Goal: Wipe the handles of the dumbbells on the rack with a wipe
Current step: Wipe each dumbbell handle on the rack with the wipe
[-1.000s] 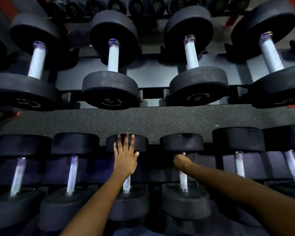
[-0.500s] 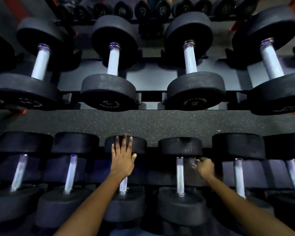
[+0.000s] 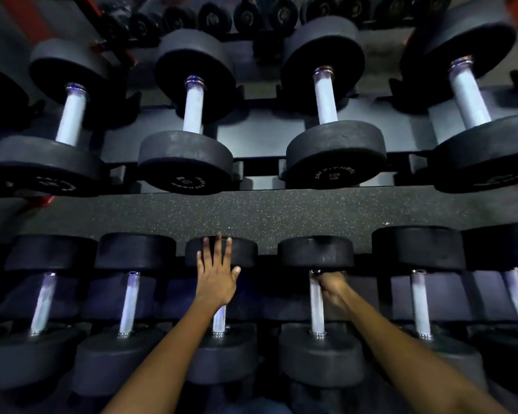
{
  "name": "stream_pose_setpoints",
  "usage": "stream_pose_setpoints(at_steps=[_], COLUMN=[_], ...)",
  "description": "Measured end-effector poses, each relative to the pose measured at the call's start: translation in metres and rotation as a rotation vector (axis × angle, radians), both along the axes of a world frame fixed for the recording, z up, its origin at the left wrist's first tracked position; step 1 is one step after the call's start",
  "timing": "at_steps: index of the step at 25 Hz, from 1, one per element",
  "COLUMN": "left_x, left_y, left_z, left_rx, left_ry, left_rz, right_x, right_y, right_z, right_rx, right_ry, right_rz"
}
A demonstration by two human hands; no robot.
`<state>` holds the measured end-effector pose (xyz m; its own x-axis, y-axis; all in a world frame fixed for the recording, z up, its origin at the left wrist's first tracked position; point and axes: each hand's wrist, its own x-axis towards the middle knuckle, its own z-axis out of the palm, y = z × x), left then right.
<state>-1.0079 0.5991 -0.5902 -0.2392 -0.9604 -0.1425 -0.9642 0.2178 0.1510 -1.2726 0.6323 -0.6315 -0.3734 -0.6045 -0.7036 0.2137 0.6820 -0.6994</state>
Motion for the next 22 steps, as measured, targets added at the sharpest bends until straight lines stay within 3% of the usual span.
stream_pose_setpoints(at_steps=[3,6,9,12,16,22], left_x=[-0.022,-0.069,-0.119,-0.161,-0.207,-0.237], left_y=[0.005,0.007,0.014,0.027,0.035,0.049], left_z=[0.015,0.037,0.051,0.045,0.033,0.020], left_rx=[-0.019,0.025,0.041,0.043,0.038,-0.047], left_ry=[0.055,0.152,0.260,0.222,0.206,0.160], left_rz=[0.090,0.020,-0.173,-0.288,-0.166,0.028], right_x=[-0.001,-0.018,-0.016,-0.031,-0.091,-0.195], right_y=[0.011,0.015,0.034,0.058,0.094,0.128], right_z=[0.000,-0.025,0.039,0.064,0.067,0.043], right_rx=[0.122,0.109,0.026,-0.067,-0.140,0.156], right_ry=[0.337,0.349,0.457,0.512,0.534,0.708], right_rz=[-0.067,-0.010,0.004,0.002,-0.042,0.124])
